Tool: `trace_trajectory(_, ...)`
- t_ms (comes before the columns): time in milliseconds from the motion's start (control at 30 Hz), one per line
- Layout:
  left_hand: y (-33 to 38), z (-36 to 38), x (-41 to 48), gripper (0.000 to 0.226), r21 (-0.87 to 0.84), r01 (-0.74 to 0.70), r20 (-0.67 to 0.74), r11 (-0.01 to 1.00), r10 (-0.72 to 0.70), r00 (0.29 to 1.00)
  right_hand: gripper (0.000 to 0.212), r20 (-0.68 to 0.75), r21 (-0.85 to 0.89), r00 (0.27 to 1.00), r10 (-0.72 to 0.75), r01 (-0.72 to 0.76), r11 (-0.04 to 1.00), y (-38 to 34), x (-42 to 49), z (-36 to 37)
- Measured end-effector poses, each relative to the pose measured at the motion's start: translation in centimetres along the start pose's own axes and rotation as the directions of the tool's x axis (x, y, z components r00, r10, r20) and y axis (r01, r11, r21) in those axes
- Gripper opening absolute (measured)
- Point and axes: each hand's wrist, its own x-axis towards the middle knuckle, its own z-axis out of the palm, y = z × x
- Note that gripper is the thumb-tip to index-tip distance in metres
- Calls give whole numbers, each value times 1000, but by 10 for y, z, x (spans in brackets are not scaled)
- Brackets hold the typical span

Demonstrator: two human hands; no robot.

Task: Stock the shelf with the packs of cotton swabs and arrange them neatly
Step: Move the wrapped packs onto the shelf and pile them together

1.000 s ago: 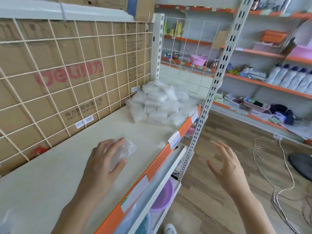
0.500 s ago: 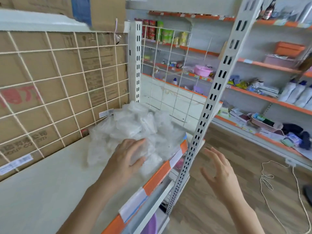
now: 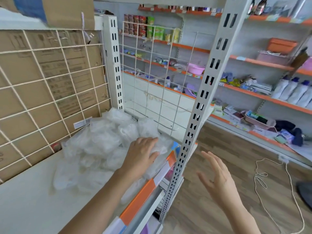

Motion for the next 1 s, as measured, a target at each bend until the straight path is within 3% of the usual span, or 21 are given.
trace_trajectory(100, -4, 0, 2, 41, 15, -18, 10, 1000, 18, 1000, 68, 11, -8, 999, 34, -34, 999, 0, 3, -1)
trace_trajectory(233, -5, -3, -1, 45, 57, -7, 5, 998, 6, 1000, 69, 18, -13, 999, 42, -42, 999, -1, 4, -2)
trace_trajectory(467, -14, -34, -36, 49, -7, 1, -63, 1000, -1, 998, 56, 35, -24, 999, 13, -12, 1000, -16, -5, -5)
trace_trajectory(667, -36, -64, -109, 50, -24, 75, -152, 997, -78, 985, 53, 53, -29, 998, -22, 24, 999, -48, -38, 3)
trace_trajectory(767, -46, -82, -155, 50, -13, 102, -181, 995, -103, 978, 67, 70, -23, 997, -15, 17, 1000, -66, -63, 9)
trace_trajectory(1000, -59, -130, -274, 52, 70, 212, -204, 975, -194, 960, 56, 69, 19, 996, -57, 56, 998, -116, -142, 25)
